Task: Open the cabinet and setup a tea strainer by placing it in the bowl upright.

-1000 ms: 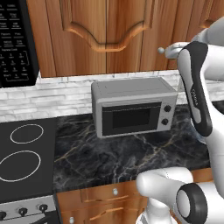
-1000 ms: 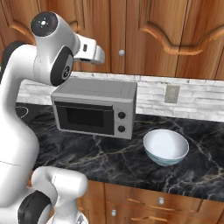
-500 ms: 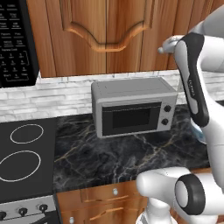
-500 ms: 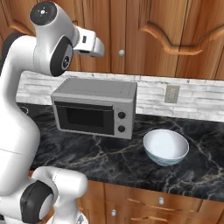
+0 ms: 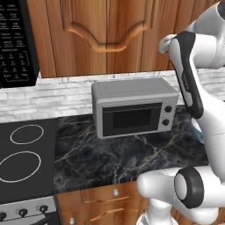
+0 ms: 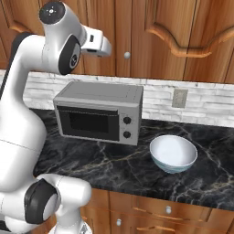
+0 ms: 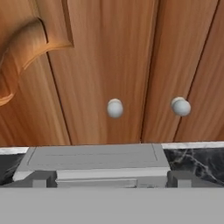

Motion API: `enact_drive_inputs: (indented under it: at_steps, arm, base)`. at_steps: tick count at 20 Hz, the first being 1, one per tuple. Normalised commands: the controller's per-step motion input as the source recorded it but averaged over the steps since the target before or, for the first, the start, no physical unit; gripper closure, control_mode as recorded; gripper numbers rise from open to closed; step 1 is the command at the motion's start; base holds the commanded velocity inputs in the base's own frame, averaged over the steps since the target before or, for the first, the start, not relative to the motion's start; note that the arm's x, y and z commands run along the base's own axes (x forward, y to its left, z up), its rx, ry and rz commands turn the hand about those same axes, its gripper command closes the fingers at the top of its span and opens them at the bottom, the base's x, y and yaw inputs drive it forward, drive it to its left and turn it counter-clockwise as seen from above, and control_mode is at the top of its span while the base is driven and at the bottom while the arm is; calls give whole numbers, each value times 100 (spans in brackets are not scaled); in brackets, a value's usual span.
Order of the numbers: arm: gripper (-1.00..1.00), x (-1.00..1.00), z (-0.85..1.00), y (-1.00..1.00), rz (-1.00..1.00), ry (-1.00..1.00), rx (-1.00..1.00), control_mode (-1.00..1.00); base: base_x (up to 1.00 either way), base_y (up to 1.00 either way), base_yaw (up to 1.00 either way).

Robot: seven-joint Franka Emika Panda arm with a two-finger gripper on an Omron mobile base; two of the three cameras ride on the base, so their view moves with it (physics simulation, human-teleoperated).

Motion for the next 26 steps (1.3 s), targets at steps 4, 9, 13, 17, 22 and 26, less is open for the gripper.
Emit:
enact_drive_inputs:
  at_steps: [4, 9, 13, 17, 22, 26]
  arm:
    - [-100, 51, -1, 0, 0, 0, -2, -100]
    - [-100, 51, 0, 0, 0, 0, 0, -100]
    - [-100, 49, 0, -3, 0, 0, 0, -100]
    - [-100, 38, -4, -2, 0, 0, 0, -100]
    - [-100, 33, -10, -2, 0, 2, 0, -100]
    - [-100, 29, -12, -9, 0, 3, 0, -100]
  base:
    - [0, 0, 0]
    - [0, 0, 0]
    - [0, 0, 0]
    - [0, 0, 0]
    - [0, 0, 0]
    - [0, 0, 0]
